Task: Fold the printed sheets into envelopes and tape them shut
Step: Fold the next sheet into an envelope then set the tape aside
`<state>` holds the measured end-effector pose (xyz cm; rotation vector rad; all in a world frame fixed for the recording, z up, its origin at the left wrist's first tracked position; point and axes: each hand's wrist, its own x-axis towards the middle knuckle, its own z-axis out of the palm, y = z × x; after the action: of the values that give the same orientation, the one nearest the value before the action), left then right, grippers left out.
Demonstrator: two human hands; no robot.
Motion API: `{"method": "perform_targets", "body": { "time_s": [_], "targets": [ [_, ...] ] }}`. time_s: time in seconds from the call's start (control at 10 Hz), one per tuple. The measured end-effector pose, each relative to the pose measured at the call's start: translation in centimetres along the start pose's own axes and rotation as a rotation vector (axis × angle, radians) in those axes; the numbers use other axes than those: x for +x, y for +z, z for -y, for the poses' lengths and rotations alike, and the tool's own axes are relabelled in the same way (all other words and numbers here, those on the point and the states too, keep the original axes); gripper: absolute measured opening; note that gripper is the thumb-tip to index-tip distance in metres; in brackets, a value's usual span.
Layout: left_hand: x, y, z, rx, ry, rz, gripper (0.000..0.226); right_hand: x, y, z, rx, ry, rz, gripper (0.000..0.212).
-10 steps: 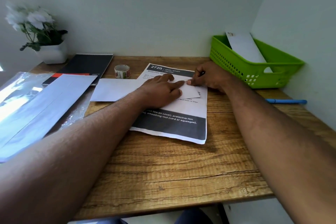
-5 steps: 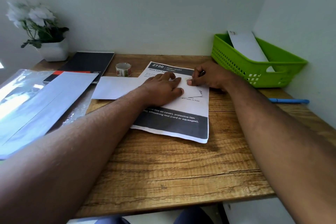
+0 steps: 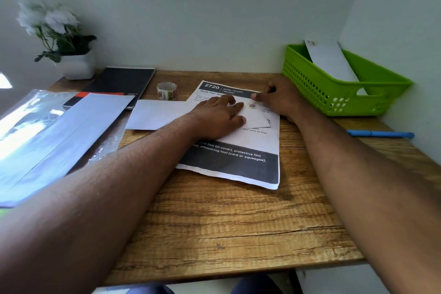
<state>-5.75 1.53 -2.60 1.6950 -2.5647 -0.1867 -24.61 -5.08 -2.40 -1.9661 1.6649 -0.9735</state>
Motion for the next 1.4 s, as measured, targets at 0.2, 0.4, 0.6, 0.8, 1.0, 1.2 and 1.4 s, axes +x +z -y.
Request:
{"method": "perform_targets", "body": {
  "time_s": [0.2,0.4,0.6,0.8,1.0,1.2,1.4],
  "targets": [
    [-0.1,0.0,-0.1,-0.014,-0.012,-0.011,0.059,-1.2,-2.4,-0.3,0.095,-0.003,0.203,0.024],
    [-0.1,-0.1,-0.1,-0.02,-0.013,-0.009,0.059,-0.8,-1.5,0.3,0.033,0.004,0.231,0.03],
    [-0.2,-0.2,-0.2,-0.012,-0.004,0.001,0.058,-0.3,-0.6,0.5,-0.015,0.027,0.08,0.04],
    [-0.7,-0.5,-0.3,0.015,-0.038,-0.002,0.052,-0.2,0.1,0.8,-0.081,-0.035,-0.019,0.046],
    [-1.3,-0.6,0.1,0.143,-0.181,-0.164,0.076,-0.7,0.2,0.7,-0.16,-0.061,-0.043,0.041],
    [-1.2,-0.8,0.6,-0.049,-0.192,-0.322,0.065,-1.3,-0.8,1.1,0.032,-0.038,-0.112,0.036],
    [-1.8,-2.6,0.6,-0.28,-0.054,-0.666,0.039,-2.7,-2.4,2.8,0.57,0.106,0.012,0.027]
  ]
}}
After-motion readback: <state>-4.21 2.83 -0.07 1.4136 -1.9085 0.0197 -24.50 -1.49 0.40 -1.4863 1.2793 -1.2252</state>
